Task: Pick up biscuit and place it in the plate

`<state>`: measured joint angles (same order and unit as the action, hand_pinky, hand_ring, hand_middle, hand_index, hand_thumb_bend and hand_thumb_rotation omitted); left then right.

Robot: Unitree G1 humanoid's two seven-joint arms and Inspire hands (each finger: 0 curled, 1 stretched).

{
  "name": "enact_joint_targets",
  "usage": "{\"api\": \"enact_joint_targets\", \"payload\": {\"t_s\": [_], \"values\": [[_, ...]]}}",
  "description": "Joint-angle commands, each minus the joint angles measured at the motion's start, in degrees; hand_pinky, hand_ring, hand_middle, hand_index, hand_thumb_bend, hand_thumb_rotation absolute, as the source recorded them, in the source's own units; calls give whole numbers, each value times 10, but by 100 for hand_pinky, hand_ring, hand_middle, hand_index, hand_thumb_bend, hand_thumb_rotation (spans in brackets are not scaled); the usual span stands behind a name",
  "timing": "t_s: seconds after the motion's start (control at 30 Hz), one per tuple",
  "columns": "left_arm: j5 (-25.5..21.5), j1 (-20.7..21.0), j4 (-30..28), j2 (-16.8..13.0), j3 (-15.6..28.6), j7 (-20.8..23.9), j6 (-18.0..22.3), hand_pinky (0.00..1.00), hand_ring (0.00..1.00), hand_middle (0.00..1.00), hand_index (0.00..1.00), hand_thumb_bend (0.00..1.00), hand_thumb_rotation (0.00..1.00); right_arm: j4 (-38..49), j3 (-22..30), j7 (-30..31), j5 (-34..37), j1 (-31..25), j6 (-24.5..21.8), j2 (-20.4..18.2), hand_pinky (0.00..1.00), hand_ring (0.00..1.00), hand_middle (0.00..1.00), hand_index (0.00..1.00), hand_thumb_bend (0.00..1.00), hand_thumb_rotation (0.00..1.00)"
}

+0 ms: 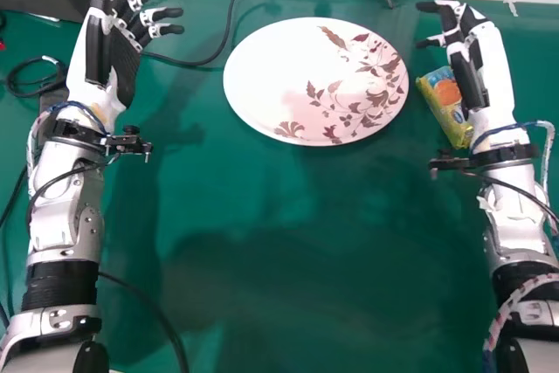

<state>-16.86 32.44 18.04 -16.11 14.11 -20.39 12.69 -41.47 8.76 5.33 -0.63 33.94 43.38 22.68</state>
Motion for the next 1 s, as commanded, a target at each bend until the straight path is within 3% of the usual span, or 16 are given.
{"api": "enact_joint_targets", "payload": {"t_s": [0.0,0.27,0.4,0.7,0.97], "values": [[3,0,-11,-1,-3,0,3,58,66,79,83,91,84,-8,5,-6,-1,6,4,2,57,77,78,68,67,23],[5,-2,-24,2,-8,5,-6,57,65,79,83,92,84,-5,6,-10,0,8,-2,0,65,80,81,72,57,19],[5,-2,-27,2,-9,5,-11,57,65,79,83,91,84,-4,5,-8,0,9,-1,1,63,81,82,74,50,16],[-3,-4,-48,6,-6,7,-32,57,66,80,83,90,84,6,2,-8,-1,8,-7,-2,68,83,84,77,45,14],[-5,-7,-58,7,-6,9,-40,57,66,80,83,89,84,13,0,-9,-4,7,-10,-2,66,83,85,77,43,12]]}}
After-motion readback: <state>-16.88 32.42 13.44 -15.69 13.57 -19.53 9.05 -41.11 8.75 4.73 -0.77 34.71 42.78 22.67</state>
